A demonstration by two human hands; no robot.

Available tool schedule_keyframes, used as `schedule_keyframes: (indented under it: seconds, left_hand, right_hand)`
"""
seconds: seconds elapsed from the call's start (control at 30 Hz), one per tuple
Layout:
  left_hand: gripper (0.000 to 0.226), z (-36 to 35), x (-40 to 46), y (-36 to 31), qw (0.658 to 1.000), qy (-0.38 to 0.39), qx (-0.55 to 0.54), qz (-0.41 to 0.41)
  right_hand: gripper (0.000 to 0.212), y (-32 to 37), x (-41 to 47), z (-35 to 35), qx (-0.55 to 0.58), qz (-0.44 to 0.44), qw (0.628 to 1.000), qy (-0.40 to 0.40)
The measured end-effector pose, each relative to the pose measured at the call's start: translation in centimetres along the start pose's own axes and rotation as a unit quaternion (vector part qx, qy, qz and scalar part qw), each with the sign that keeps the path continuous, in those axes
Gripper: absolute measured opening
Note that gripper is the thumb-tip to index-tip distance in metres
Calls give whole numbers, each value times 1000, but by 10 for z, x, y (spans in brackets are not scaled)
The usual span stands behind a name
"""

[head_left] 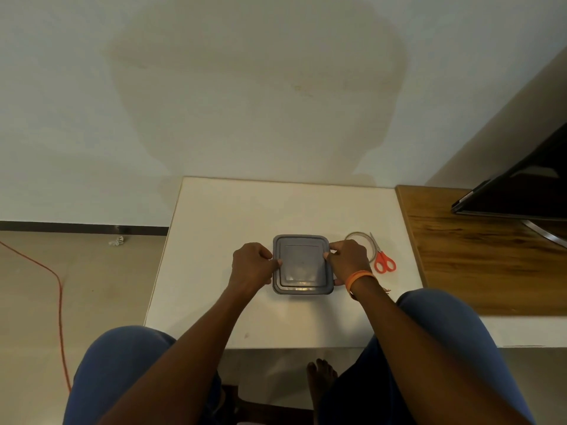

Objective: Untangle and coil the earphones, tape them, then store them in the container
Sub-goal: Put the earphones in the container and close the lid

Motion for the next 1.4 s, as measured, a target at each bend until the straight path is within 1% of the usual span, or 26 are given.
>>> schedule_keyframes:
  seconds: [0.17, 0.3, 0.4, 0.5, 0.63, 0.9, 1.0, 1.13, 1.17, 1.2, 1.3, 1.4]
  left_hand:
    - [19, -3, 9, 2, 999, 31, 3, 17]
    - [34, -7, 14, 10, 995, 58, -43, 75]
    - [23, -11, 18, 13, 990, 83, -64, 91]
    - [20, -11, 22, 15, 988, 86, -78, 101]
    - [14, -11, 25, 15, 991, 76, -60, 97]
    - [16, -11, 25, 17, 989, 69, -67, 110]
    - [21, -8, 27, 14, 990, 86, -56, 100]
    - [45, -9, 33, 9, 982, 167, -30, 84]
    - [43, -8, 36, 8, 982, 166, -34, 77]
    - [37, -5, 39, 6, 985, 153, -48, 65]
    - [22, 5, 43, 7, 992, 85, -79, 52]
    - [19, 4, 43, 13, 991, 67, -96, 64]
  right_hand:
    - [31, -2, 2, -4, -19, -4, 1000, 9]
    - [31, -7, 5, -4, 5, -27, 999, 17]
    - [25, -9, 7, -2, 40, -52, 997, 29]
    - [9, -9, 9, -2, 70, -78, 993, 57]
    - [16, -7, 10, -1, 82, -98, 989, 71]
    - [12, -7, 8, -2, 85, -100, 989, 66]
    - [11, -6, 10, -2, 75, -97, 990, 68]
    - [10, 0, 9, -6, 62, -75, 992, 76]
    - [10, 2, 8, -7, 56, -69, 993, 77]
    - [10, 3, 7, -8, 53, -65, 993, 80]
    - [9, 4, 7, -10, 51, -63, 993, 86]
    - [9, 5, 7, -10, 46, -61, 994, 83]
Point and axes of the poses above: each hand's wrist, its own x-axis towards the middle knuckle, its own z-axis out of the back of the hand, y = z × x, the point moved 10 cm from there along x, towards the middle knuckle, and after that the axes turned 4 degrees about -z, right-handed, at the moved point
